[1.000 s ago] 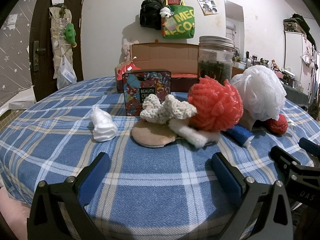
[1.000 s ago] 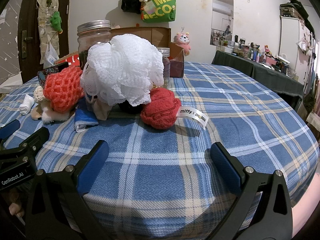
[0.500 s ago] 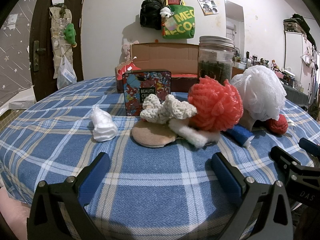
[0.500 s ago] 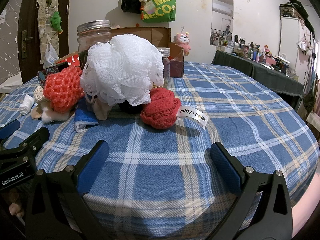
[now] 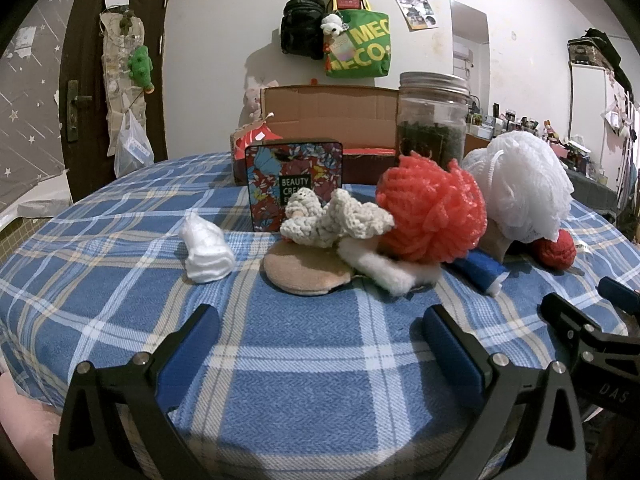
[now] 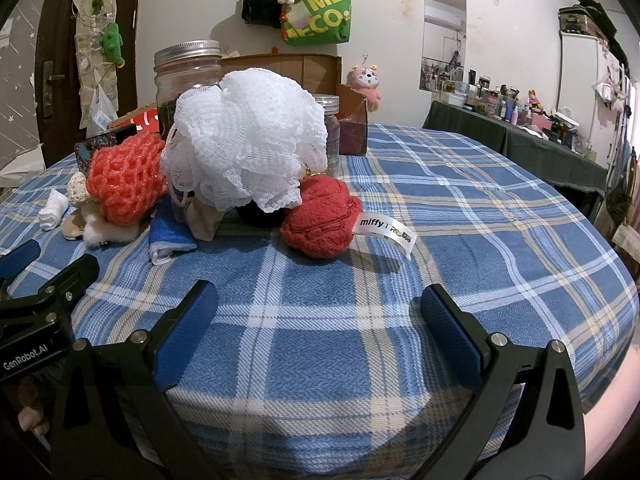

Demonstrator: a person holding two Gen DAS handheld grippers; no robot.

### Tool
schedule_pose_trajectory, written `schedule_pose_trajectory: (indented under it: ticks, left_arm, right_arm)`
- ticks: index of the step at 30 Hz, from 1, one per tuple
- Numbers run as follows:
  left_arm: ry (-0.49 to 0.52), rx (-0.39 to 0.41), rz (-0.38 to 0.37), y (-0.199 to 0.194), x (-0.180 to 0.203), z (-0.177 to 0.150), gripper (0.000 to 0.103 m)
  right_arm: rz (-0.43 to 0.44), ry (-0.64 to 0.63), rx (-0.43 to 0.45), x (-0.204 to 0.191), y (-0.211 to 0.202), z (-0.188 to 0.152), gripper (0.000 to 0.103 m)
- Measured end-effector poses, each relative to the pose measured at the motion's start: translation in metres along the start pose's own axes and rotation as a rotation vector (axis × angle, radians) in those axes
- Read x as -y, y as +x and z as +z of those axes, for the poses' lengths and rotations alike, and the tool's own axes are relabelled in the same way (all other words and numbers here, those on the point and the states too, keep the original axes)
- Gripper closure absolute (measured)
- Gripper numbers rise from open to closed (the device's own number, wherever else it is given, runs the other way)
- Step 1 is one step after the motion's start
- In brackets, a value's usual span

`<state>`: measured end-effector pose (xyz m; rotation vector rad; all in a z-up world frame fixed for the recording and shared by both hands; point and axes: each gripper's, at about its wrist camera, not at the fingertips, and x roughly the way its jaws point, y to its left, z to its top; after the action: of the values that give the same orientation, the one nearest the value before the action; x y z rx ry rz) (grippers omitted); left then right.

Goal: Organize soft objects
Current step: 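Grasp the red mesh puff with the left tool while the right tool grasps the white mesh puff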

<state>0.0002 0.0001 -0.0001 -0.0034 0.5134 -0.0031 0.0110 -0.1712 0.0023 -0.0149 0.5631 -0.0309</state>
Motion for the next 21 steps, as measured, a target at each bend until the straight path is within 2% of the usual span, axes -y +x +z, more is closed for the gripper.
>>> schedule_pose_trajectory:
  ticks: [8,13,21]
  left_arm:
    - [-0.008,-0.022,-0.024,0.003,-0.005,0.003,0.0]
    - [-0.031,-0.022,-0.059,0.001,-0.018,0.017,0.0]
    - [-0.025,0.03,-0.104,-0.005,-0.018,0.04,0.0]
  right_arm:
    - [0.006,0.003,-0.015,-0.001,-0.001,0.0,0.0]
    - [0.042,0.026,-0.035,0.006,-0.004,0.013,0.0]
    - [0.079,0.064,0.031,0.017,-0.018,0.037,0.0]
